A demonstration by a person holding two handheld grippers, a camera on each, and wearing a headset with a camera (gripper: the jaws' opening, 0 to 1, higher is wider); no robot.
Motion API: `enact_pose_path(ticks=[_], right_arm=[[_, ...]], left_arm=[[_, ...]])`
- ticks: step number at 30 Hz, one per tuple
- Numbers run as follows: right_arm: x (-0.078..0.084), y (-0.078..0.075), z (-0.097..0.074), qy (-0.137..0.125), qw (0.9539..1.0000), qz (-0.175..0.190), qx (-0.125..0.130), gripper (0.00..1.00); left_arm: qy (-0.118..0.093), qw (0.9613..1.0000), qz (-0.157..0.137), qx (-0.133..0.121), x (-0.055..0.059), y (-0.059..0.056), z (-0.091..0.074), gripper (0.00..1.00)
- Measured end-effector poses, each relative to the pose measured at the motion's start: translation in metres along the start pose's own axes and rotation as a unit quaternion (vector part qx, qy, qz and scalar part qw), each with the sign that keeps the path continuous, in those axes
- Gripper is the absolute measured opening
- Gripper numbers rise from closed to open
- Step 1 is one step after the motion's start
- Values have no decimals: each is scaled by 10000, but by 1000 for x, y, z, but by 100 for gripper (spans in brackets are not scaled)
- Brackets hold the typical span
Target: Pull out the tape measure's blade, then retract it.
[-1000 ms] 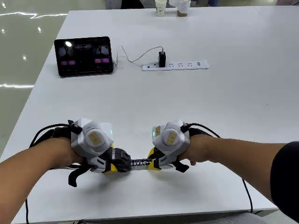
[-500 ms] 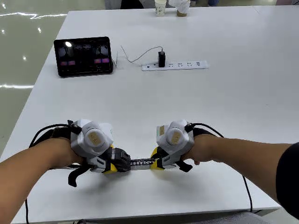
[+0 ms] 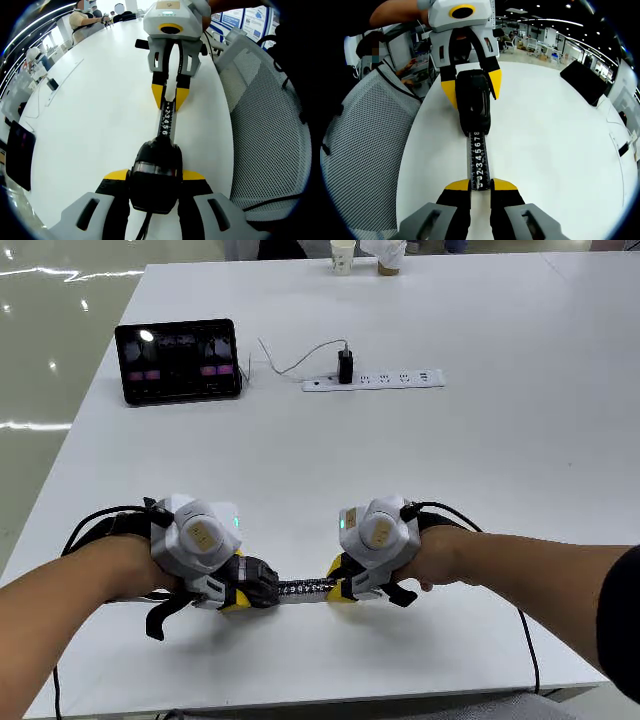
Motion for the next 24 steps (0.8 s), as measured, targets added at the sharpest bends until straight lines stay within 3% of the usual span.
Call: enact_pose_path(ticks=[24], right_arm=[[11,-2,-8,52,10000,-9,-1,11]], left_arm=[[-25,10000,-11,-6,0,0,0,31]])
Point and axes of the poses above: the centre of the closed fingertips' face, and the gripper's own axes: z roughly forward along the fingers, y roughly to its left, x roughly out of its underside, the point moved 7 cm from there along -z, roughly backward along the fingers, and after that the axes turned 5 degrees about z, right-handed, at the moved point
